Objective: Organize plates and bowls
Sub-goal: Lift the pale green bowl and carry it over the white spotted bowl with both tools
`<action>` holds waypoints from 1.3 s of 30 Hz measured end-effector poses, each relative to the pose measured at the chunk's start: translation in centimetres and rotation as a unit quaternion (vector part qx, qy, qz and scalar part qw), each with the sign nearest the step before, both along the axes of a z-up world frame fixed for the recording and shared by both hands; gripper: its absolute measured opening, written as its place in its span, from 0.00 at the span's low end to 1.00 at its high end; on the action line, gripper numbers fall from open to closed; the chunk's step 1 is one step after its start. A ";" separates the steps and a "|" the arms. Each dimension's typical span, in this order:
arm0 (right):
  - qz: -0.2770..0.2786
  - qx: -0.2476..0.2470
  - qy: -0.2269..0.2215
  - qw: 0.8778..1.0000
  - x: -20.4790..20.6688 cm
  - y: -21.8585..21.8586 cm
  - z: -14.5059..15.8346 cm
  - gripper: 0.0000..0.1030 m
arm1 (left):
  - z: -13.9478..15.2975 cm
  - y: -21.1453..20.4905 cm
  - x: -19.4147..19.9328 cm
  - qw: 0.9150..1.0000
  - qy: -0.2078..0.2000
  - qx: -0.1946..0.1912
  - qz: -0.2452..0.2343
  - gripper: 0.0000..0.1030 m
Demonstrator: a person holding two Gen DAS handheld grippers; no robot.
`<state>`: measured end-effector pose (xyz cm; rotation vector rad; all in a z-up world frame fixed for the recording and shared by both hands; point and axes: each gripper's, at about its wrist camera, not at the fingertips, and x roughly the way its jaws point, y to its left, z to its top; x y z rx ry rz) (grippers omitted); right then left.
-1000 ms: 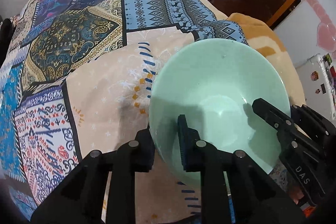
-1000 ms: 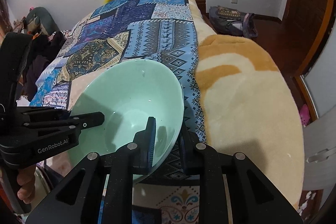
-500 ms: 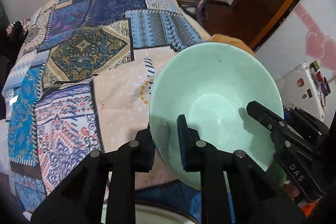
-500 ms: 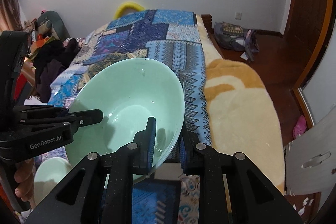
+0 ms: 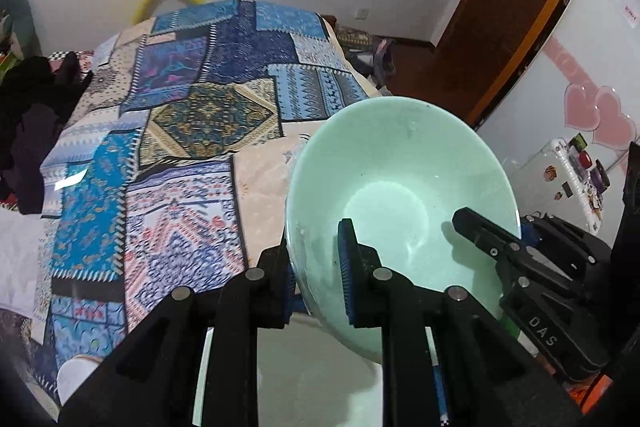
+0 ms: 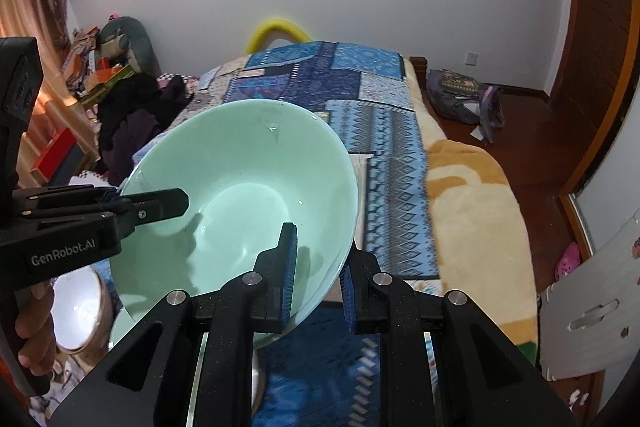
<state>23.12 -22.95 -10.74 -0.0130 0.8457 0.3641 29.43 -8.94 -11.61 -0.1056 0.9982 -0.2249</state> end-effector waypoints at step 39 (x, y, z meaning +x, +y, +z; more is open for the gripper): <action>0.179 0.041 0.032 0.982 -8.4 18.3 -2.9 0.18 | -0.8 21.3 -17.6 0.985 -0.006 -0.012 0.170 0.18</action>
